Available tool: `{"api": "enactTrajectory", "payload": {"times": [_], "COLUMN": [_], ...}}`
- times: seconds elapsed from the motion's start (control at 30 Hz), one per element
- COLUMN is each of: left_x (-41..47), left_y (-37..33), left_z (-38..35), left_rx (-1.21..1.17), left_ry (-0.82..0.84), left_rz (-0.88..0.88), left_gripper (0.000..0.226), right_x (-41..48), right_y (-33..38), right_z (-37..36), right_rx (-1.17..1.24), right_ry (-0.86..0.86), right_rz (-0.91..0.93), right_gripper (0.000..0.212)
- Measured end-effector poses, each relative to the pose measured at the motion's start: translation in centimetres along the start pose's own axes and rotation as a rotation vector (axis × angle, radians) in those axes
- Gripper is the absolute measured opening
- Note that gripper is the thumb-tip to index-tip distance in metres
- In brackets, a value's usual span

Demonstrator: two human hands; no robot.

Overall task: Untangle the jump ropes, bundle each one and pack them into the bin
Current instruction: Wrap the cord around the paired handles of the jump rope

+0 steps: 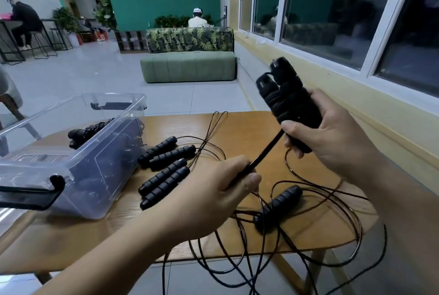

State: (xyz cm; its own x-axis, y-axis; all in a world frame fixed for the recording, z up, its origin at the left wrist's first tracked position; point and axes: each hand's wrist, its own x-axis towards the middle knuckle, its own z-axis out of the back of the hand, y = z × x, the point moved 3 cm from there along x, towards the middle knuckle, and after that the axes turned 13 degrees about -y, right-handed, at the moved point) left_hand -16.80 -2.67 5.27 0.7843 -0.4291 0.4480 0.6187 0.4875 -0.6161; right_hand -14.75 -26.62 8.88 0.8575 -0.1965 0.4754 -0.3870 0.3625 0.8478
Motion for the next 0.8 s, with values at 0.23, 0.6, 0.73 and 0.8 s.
{"api": "enactTrajectory", "payload": {"times": [0.23,0.6,0.73,0.8], "left_x": [0.3,1.4,1.3,0.8], "left_y": [0.7,2.5,3.2,4.3], "left_z": [2.1,2.5,0.5,-1.0], "left_rx": [-0.366,-0.501,-0.526,-0.43], "left_ry": [-0.143,-0.235,-0.144,-0.1], "left_rz": [0.033,0.135,0.161,0.25], "left_gripper": [0.023,0.033,0.033,0.022], "right_x": [-0.8,-5.6,-6.1,-5.9], "right_y": [-2.1,3.8,5.2,5.5], "right_z": [0.2,-0.7,-0.9,-0.7], "right_rx": [-0.317,-0.212,-0.092,0.041], "right_ry": [0.402,1.089,1.044,0.984], "right_rz": [-0.141,-0.235,-0.147,-0.183], "right_gripper": [0.037,0.045,0.045,0.048]}}
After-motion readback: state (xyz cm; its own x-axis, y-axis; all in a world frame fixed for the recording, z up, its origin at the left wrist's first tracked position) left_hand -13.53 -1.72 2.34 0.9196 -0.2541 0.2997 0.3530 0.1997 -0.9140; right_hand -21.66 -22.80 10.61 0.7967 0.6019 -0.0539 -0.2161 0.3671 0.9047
